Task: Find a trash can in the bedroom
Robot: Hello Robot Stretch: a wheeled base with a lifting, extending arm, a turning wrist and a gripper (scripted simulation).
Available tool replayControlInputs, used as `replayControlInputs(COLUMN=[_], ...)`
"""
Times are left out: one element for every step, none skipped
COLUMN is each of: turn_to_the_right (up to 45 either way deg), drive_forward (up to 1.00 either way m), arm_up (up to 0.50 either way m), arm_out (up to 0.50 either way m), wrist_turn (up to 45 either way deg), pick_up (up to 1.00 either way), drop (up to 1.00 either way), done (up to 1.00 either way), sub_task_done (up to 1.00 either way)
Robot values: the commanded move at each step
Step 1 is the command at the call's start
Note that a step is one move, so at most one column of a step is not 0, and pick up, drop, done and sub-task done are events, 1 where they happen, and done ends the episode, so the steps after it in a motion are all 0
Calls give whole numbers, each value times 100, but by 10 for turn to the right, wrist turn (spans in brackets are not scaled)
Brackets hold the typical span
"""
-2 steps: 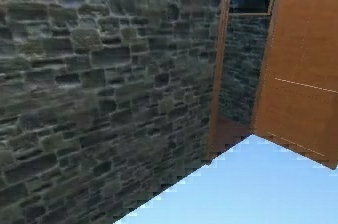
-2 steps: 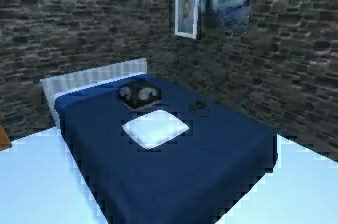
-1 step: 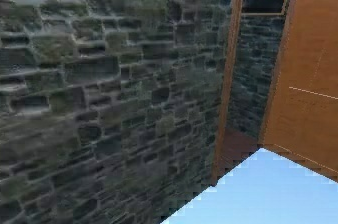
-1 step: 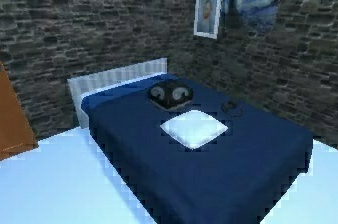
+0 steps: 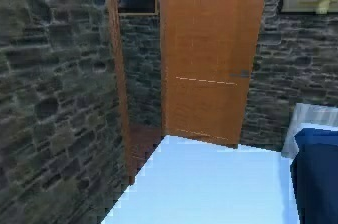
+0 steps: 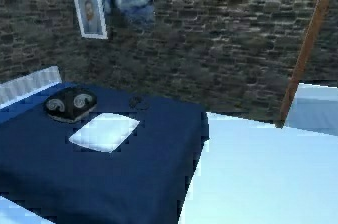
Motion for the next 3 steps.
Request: replayControlInputs(turn_to_the_right=[0, 60, 30], drive_forward=[100, 0, 0], arm_up=[0, 0, 0], arm_out=[0, 0, 0], wrist_turn=[0, 0, 0], pick_up=[0, 0, 0], drop=[0, 0, 0], done=[0, 0, 0], sub_task_done=[0, 0, 0])
